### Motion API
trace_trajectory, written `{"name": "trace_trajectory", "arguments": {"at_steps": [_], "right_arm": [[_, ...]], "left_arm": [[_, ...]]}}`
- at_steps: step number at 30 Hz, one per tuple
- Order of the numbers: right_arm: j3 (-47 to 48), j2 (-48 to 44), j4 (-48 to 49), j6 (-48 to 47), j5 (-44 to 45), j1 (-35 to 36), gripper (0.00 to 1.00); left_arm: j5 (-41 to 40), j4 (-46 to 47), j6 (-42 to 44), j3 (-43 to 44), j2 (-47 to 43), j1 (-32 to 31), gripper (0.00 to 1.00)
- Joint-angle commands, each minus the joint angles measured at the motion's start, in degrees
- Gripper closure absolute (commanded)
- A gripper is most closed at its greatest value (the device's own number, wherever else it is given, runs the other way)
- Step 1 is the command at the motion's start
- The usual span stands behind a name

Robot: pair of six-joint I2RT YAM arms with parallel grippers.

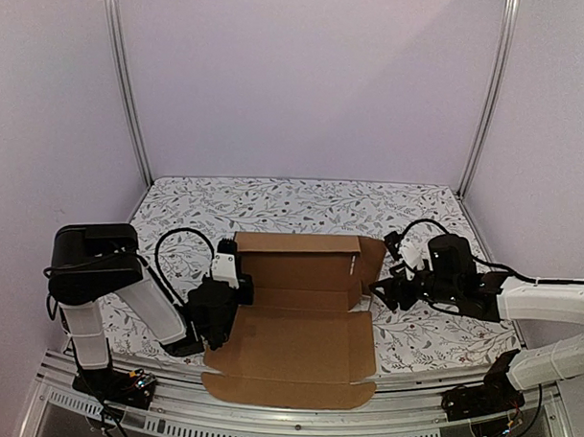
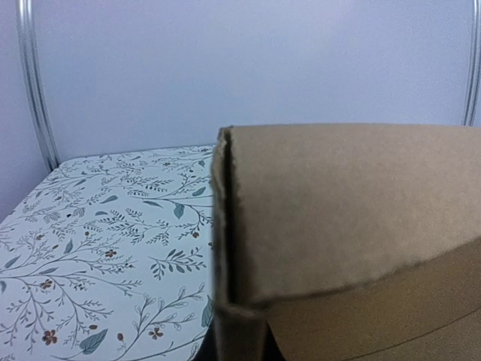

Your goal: Fold the paper box

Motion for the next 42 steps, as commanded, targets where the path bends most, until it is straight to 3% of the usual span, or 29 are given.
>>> {"name": "trace_trajectory", "arguments": {"at_steps": [1, 10, 16, 28, 37, 42], "right_arm": [[2.1, 1.5, 1.4, -4.3, -0.9, -0.6, 0.28], [5.6, 5.5, 1.4, -5.6, -10.6, -3.3, 0.31], [6.6, 4.9, -2.1, -3.3, -11.4, -3.2, 0.28], [7.4, -10.6, -19.3, 4.7, -8.0, -3.3, 0.21], [12.5, -17.6, -31.6, 7.4, -3.7, -3.3, 0.22], [15.0, -19.3, -33.1, 6.8, -5.0, -3.2, 0.23]], "left_arm": [[1.8, -5.2, 0.3, -0.4, 1.6, -1.4, 1.0], [1.7, -5.0, 0.9, -0.5, 1.7, -1.4, 1.0], [1.6, -5.3, 0.9, 0.1, 2.0, -1.4, 1.0], [2.7, -15.0, -4.2, 2.1, -1.7, -1.0, 1.0], [15.5, -33.0, -17.5, 3.1, -13.3, 5.6, 1.0], [30.0, -45.1, -23.9, 5.4, -18.8, 12.2, 1.0]]}}
